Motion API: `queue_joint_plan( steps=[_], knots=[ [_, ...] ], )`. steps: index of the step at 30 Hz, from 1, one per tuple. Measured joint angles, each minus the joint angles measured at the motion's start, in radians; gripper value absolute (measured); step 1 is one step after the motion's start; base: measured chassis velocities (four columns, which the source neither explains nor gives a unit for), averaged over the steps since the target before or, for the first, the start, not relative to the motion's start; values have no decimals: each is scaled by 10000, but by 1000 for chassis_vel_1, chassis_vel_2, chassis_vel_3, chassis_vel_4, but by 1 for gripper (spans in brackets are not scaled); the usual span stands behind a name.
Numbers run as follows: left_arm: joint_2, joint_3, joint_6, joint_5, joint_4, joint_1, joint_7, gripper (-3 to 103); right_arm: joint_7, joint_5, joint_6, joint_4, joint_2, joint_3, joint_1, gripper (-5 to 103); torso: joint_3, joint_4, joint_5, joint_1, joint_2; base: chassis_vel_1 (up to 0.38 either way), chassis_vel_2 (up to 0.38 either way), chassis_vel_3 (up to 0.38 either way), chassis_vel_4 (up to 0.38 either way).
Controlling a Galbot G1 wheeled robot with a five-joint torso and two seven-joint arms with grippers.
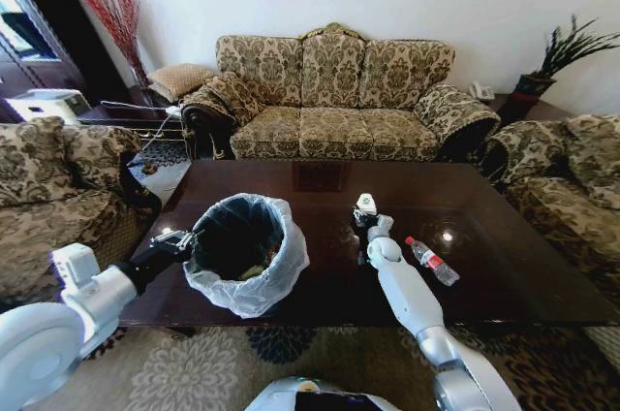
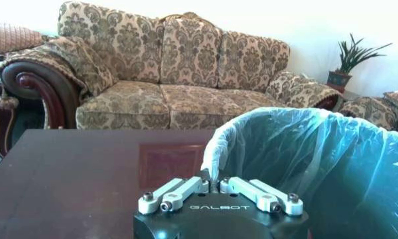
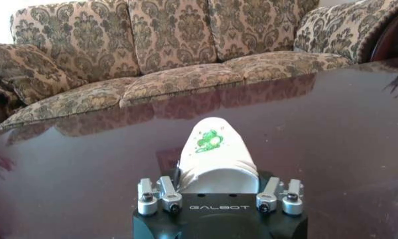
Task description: Move to the front of the table and place the trash on the table into the trash bin.
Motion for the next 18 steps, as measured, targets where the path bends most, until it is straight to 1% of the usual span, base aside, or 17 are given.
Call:
queue_joint_plan(
  steps=[1,3,4,5,7,10,11,12,13,14,15,16,18],
  knots=[
    [0,0,0,1,0,0,4,1,-1,16,0,26,-13,2,-1,63,0,1,0,0,0,0,0,0,0],
    [0,0,0,4,0,-1,6,1,-2,47,4,89,-46,12,-19,63,0,2,-1,0,0,0,0,0,0],
    [-4,0,0,4,1,-1,7,1,-2,70,14,141,-67,23,-43,56,0,2,-1,0,0,0,0,0,0],
    [-14,0,-1,7,1,3,10,1,-1,139,36,295,-109,47,-113,52,0,2,0,0,0,0,0,0,0],
    [-21,-1,-1,12,1,11,11,1,10,235,68,506,-147,87,-209,52,0,3,0,0,0,0,0,0,0],
    [31,-78,0,21,2,95,12,1,-32,717,440,2227,-436,291,-993,41,1,4,2,2,-1,0,0,0,0],
    [31,-78,0,21,2,95,12,1,-32,717,440,2227,-436,291,-993,41,1,4,2,2,-1,0,0,0,0],
    [90,-145,-1,21,1,154,8,1,-185,971,583,3237,-664,322,-1432,37,2,-2,1,1,-1,0,0,0,0],
    [191,-208,-7,21,2,218,-3,1,-255,1195,627,4370,-901,320,-1811,34,2,-4,1,1,-1,0,0,0,0],
    [293,-244,-23,7,2,262,-11,1,-235,1436,525,5488,-1122,285,-2095,34,1,-4,-1,1,0,0,0,0,0],
    [293,-244,-23,7,2,262,-11,1,-235,1436,525,5488,-1122,285,-2095,34,1,-4,-1,1,0,0,0,0,0],
    [462,-285,-45,-70,2,310,-20,1,-215,1827,353,6724,-1376,212,-2336,27,0,-2,-3,0,0,0,0,0,0],
    [947,-344,-51,-325,1,323,-97,1,-196,2593,-33,8911,-1788,63,-2593,19,-1,1,-5,0,1,0,0,0,0]
  ],
)
